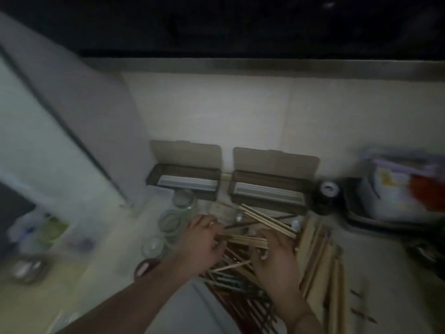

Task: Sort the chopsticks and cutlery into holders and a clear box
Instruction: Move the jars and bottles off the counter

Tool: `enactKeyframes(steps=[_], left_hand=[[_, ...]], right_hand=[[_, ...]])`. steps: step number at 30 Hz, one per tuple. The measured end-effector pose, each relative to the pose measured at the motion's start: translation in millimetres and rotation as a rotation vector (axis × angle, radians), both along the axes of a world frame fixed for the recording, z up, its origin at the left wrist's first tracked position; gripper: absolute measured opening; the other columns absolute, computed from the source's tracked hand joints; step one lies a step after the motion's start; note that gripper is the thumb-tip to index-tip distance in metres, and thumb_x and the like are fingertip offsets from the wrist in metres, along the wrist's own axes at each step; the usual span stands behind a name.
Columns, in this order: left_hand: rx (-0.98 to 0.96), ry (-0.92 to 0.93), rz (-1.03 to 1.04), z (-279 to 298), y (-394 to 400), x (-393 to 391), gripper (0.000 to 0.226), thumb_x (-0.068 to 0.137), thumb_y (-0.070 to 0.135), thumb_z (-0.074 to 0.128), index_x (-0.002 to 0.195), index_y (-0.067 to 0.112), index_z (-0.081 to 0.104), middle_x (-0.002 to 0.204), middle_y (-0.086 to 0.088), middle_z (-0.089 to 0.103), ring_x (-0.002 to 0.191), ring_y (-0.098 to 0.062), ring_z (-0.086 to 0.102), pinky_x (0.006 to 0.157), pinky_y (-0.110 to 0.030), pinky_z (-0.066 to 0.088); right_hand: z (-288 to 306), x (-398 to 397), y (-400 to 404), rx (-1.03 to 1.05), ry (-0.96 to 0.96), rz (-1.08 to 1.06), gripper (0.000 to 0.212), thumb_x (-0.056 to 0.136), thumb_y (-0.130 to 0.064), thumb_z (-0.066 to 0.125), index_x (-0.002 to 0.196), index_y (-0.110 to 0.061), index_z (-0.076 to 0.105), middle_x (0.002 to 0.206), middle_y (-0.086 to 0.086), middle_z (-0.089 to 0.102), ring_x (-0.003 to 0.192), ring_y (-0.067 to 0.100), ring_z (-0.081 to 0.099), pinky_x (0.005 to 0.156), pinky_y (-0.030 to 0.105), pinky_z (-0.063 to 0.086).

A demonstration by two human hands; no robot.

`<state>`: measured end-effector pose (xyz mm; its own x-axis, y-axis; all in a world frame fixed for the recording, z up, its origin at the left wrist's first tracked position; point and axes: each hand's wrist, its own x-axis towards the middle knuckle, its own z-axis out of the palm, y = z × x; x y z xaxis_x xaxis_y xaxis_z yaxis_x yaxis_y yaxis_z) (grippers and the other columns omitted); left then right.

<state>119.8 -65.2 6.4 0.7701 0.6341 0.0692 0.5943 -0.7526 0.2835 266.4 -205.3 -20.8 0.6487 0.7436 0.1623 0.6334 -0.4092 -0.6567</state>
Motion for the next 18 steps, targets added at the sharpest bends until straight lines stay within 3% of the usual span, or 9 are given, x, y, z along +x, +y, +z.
enactKeyframes(steps=[2,6,9,13,16,18], left_hand=[[-0.019,-0.006,0.077,-2,20,-37,0.046,0.074,0.049,0.047,0.102,0.024,0.073,0.109,0.001,0.069,0.099,-0.026,0.067,0.084,-0.037,0.055],[-0.016,-0.030,0.146,1,38,-83,0.045,0.076,0.052,0.051,0.105,0.024,0.072,0.114,0.002,0.068,0.101,-0.026,0.067,0.084,-0.036,0.057],[-0.055,-0.124,0.203,0,41,-102,0.045,0.076,0.048,0.052,0.106,0.023,0.073,0.116,0.002,0.068,0.101,-0.025,0.065,0.089,-0.031,0.053],[-0.165,-0.386,0.306,-4,45,-128,0.034,0.081,0.024,0.046,0.103,0.019,0.071,0.112,0.003,0.066,0.102,-0.011,0.056,0.092,-0.010,0.038],[-0.219,-0.494,0.403,-8,50,-144,0.035,0.081,0.001,0.048,0.096,0.023,0.070,0.104,0.008,0.064,0.094,0.002,0.059,0.085,-0.008,0.042],[-0.265,-0.544,0.459,-13,54,-152,0.040,0.078,-0.005,0.050,0.092,0.028,0.069,0.099,0.013,0.064,0.088,0.005,0.060,0.078,-0.010,0.045]], right_hand=[[0,-7,30,-0.088,0.013,0.083,0.040,0.079,-0.035,0.065,0.118,-0.029,0.059,0.121,-0.003,0.058,0.113,0.022,0.053,0.091,0.033,0.048],[-12,1,79,-0.179,0.022,0.125,0.044,0.080,-0.037,0.063,0.123,-0.029,0.057,0.121,0.001,0.058,0.109,0.025,0.055,0.089,0.034,0.050],[-10,8,109,-0.327,-0.061,0.204,0.047,0.078,-0.037,0.061,0.123,-0.028,0.055,0.121,0.004,0.054,0.110,0.028,0.052,0.090,0.034,0.047],[12,-27,127,-0.272,-0.128,0.566,0.053,0.079,-0.058,0.052,0.125,-0.032,0.056,0.126,-0.004,0.055,0.115,0.019,0.053,0.096,0.033,0.046],[26,-81,115,-0.167,-0.070,0.866,0.067,0.080,-0.077,0.039,0.129,-0.033,0.052,0.129,-0.009,0.055,0.117,0.014,0.051,0.097,0.034,0.044],[27,-113,108,-0.187,-0.078,0.959,0.077,0.069,-0.085,0.044,0.130,-0.037,0.046,0.130,-0.016,0.050,0.118,0.009,0.046,0.097,0.033,0.043]])
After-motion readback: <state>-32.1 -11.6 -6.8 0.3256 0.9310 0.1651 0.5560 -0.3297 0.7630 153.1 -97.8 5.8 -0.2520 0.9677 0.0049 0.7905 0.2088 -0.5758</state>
